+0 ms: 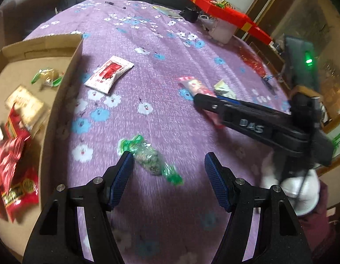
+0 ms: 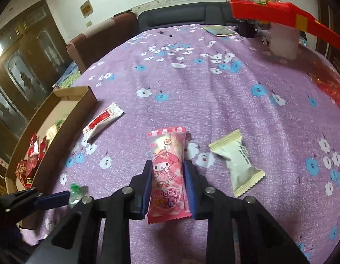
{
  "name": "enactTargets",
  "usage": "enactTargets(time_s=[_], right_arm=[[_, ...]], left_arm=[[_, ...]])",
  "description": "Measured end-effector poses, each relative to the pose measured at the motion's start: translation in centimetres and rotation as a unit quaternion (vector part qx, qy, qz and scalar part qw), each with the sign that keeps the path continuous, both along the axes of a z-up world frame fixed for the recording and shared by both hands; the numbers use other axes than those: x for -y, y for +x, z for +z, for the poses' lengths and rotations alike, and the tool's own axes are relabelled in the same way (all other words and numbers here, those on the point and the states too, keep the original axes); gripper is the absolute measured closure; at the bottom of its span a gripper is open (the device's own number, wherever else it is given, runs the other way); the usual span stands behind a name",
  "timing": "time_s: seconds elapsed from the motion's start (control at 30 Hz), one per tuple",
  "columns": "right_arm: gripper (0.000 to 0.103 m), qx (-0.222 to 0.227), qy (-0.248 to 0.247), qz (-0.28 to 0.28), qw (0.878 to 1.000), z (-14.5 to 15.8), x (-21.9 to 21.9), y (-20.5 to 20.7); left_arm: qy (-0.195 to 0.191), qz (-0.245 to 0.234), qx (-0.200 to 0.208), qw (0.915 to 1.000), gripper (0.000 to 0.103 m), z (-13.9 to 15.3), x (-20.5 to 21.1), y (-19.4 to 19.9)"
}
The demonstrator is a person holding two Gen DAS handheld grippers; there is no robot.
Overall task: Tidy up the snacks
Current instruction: 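Grasp the clear green-wrapped candy with the left tool, then carry both held snacks over the cardboard tray and open both tools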
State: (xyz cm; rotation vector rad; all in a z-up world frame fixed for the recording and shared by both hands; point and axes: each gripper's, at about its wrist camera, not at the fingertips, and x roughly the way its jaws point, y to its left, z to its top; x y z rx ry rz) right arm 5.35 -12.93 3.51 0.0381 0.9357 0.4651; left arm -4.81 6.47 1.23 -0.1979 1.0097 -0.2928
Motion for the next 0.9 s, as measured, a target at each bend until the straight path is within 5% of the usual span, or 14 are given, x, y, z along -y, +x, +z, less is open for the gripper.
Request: enactTargets(time_s=[0.07,0.17,0.2,0.23,0.57,0.9], right_arm=[[0.072,-0.001,0.003,-0.001,1.000,0.1,0.2,0.0],[0.072,0.003,0.002,-0.001,1.000,0.1,0.3,-0.2],[0.072,0.004,0.001,-0.002,1.000,0.1,0.3,-0.2],[0.072,0.005,0.000,-0.003,1.000,0.1,0.3,-0.2],[0.073,0.030,0.015,-0.023,0.999,1.1,0.9,-0.7],[0.073,0.042,0.033,-0.010,0.999,2.1,-0.2,-2.0]], left_arm=[[0.025,-0.012,0.018,0.9995,0.039,-0.2,0.6,0.2],[0.070,-0.020,0.035,0.9968,0.067,-0.3,1.4,0.2],[0.066,-0.021,0.035,0.9970,0.080,-0.4,1.2,0.3],[0.059,-0.019,0.033,0.9976,0.082,-0.5,0.9,0.4],[0.018,0.016,0.054,0.9982,0.082,1.4,-2.1,-0.4],[-0.026,0.138,0.103,0.9847,0.082,5.4,-13.9,-5.2]])
